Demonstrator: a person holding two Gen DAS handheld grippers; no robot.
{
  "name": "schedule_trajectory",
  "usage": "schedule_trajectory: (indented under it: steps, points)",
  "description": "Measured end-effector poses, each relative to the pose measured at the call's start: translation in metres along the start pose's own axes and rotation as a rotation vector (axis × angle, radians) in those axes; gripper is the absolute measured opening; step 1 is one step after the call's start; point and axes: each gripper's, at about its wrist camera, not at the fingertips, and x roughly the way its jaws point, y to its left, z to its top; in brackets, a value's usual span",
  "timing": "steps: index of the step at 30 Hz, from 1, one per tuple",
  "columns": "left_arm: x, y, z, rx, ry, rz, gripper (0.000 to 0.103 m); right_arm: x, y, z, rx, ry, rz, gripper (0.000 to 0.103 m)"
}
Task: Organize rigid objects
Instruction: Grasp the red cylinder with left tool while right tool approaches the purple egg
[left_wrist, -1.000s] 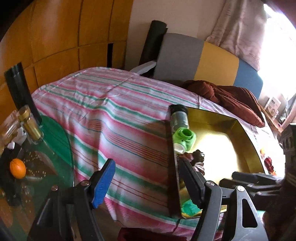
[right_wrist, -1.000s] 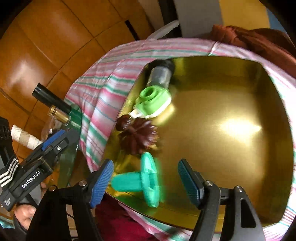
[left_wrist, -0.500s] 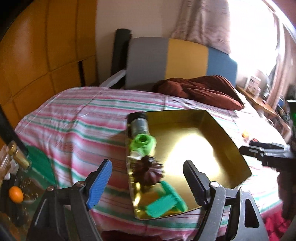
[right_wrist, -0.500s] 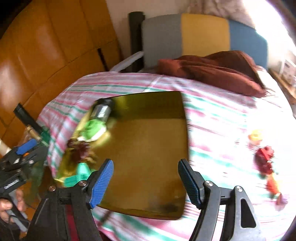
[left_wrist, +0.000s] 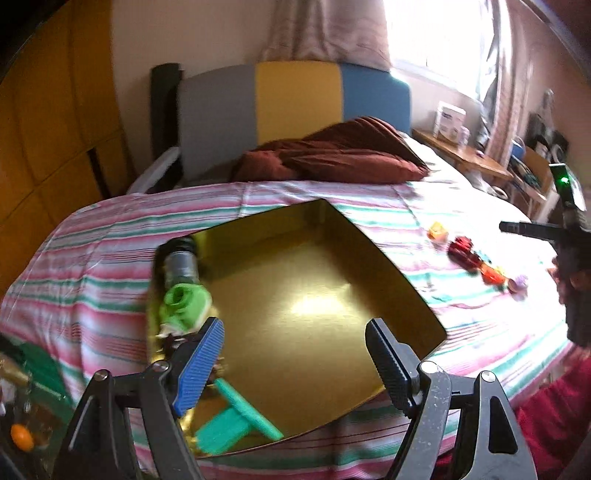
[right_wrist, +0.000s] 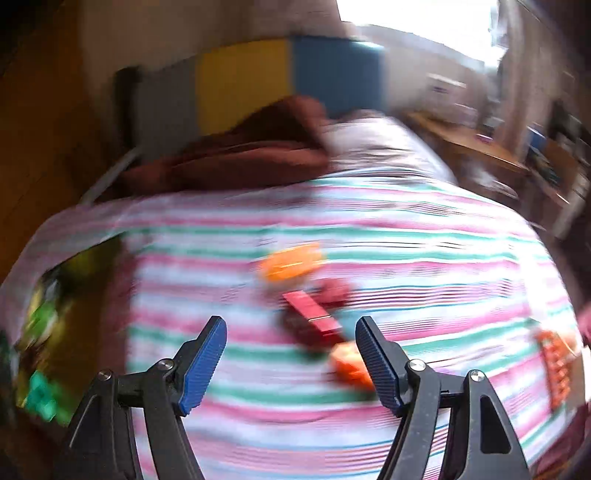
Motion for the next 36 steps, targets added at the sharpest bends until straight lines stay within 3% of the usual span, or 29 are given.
schedule_trajectory:
  steps: [5,8,12,18,27,34,36]
  points:
    - [0.016,-0.032,0.013,0.032,0.046,-0.066,0.079,0.021,-0.086,-0.007,0.239,-0.009,-0.129,0.074]
    - [0.027,-0.059,0.023,0.069,0.057,-0.102,0.079,0.023,-0.125,-0.01,0.423,0.013,-0.117,0.074]
    - [0.045,-0.094,0.037,0.086,0.095,-0.178,0.079,0.024,-0.143,-0.013,0.515,0.039,-0.064,0.074]
    - [0.081,-0.156,0.054,0.198,0.138,-0.23,0.077,0.033,-0.15,-0.025,0.603,0.117,0.003,0.074]
    - [0.144,-0.228,0.075,0.384,0.166,-0.277,0.086,0.032,-0.147,-0.024,0.602,0.125,0.06,0.074]
    - [0.185,-0.262,0.089,0.439,0.199,-0.312,0.087,0.032,-0.147,-0.022,0.602,0.122,0.087,0.074]
    - [0.196,-0.271,0.092,0.46,0.208,-0.317,0.093,0.032,-0.149,-0.023,0.613,0.123,0.091,0.074]
